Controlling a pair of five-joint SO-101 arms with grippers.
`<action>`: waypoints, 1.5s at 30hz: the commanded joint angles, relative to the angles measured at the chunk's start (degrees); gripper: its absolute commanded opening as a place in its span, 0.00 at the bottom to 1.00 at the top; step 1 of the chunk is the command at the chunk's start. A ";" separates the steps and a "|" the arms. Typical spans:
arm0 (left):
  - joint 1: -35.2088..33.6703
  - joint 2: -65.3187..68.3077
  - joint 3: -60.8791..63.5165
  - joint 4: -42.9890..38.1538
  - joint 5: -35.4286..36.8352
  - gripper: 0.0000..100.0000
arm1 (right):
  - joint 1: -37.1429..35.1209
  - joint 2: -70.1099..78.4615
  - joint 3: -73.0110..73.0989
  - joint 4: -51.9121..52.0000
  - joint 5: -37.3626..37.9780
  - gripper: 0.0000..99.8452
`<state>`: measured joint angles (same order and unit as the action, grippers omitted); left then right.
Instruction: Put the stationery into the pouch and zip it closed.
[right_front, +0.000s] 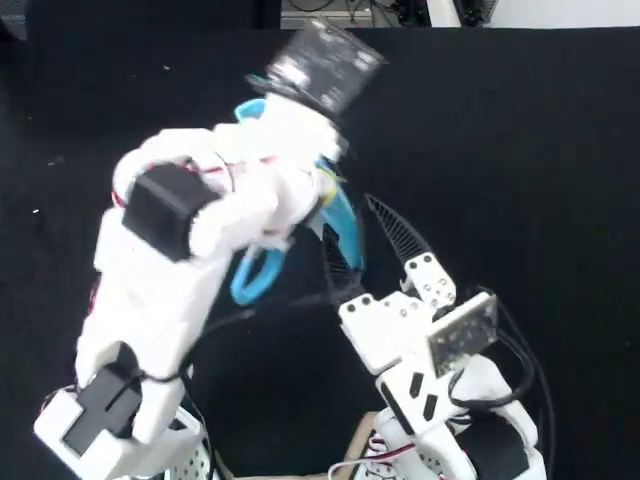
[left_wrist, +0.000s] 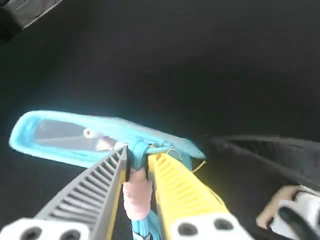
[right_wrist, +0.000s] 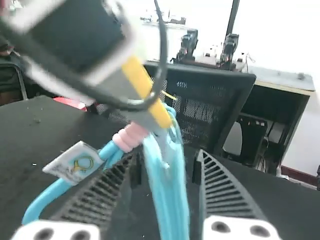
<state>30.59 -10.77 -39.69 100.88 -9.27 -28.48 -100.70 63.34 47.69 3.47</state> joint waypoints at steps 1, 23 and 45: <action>2.86 -5.27 -0.13 0.00 -1.93 0.03 | -0.44 -0.84 -0.66 -1.32 0.79 0.17; 8.31 -11.87 7.34 0.00 -2.46 0.03 | -0.70 -0.22 2.59 -2.29 6.24 0.17; 9.89 -11.87 7.60 0.00 -2.46 0.03 | -0.44 -0.22 2.42 -5.45 10.99 0.03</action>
<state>39.30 -20.70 -31.69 100.88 -11.56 -28.22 -101.49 66.24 43.82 13.93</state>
